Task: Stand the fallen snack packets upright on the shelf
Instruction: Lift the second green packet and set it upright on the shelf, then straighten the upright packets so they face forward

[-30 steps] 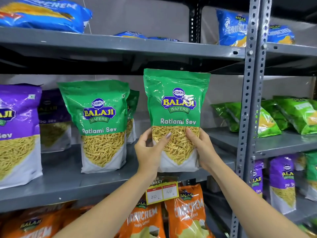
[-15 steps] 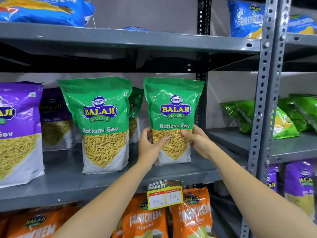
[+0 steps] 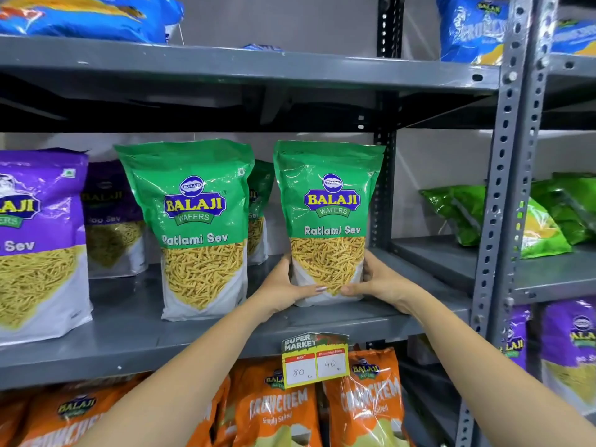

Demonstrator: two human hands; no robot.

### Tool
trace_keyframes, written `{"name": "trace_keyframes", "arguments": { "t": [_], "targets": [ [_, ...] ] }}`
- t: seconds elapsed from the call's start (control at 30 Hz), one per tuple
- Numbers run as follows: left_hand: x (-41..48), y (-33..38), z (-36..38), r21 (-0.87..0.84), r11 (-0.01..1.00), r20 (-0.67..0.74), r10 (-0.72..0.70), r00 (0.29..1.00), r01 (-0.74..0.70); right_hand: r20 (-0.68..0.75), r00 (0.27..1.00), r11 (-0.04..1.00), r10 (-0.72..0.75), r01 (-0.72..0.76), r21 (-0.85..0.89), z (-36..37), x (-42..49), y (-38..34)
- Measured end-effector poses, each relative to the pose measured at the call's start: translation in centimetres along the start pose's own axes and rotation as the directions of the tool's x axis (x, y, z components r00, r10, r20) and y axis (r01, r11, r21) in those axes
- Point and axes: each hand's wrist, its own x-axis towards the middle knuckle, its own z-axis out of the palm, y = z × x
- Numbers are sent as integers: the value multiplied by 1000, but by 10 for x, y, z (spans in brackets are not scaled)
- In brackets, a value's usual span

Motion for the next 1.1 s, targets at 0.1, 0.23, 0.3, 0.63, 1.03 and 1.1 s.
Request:
{"name": "trace_keyframes", "arguments": {
  "t": [0.1,0.23,0.3,0.63,1.03,1.1],
  "targets": [
    [2,1,3,15,1000,-8,5,1000,-5,-28,1000,1000,5,-5,-4,-2,-1,0],
    [9,6,14,-19,1000,27,1,1000,-1,-38,999,1000,23,-23,-3,-16,-7,3],
    [13,8,24,-29,1000,40,8,999,-7,-44,999,999,33,-33,-5,-26,-11,6],
    [30,19,64,-34,999,56,19,998,-18,-84,995,996,52,-45,76,-59,-26,17],
    [-36,34,13,-97,960,-140,248,959,-263,-474,862,984,-178,147,-103,-43,-43,11],
    [-71,28,-14,-163,891,-389,336,858,-423,-713,595,924,-370,320,-211,-10,-56,5]
  ]
}}
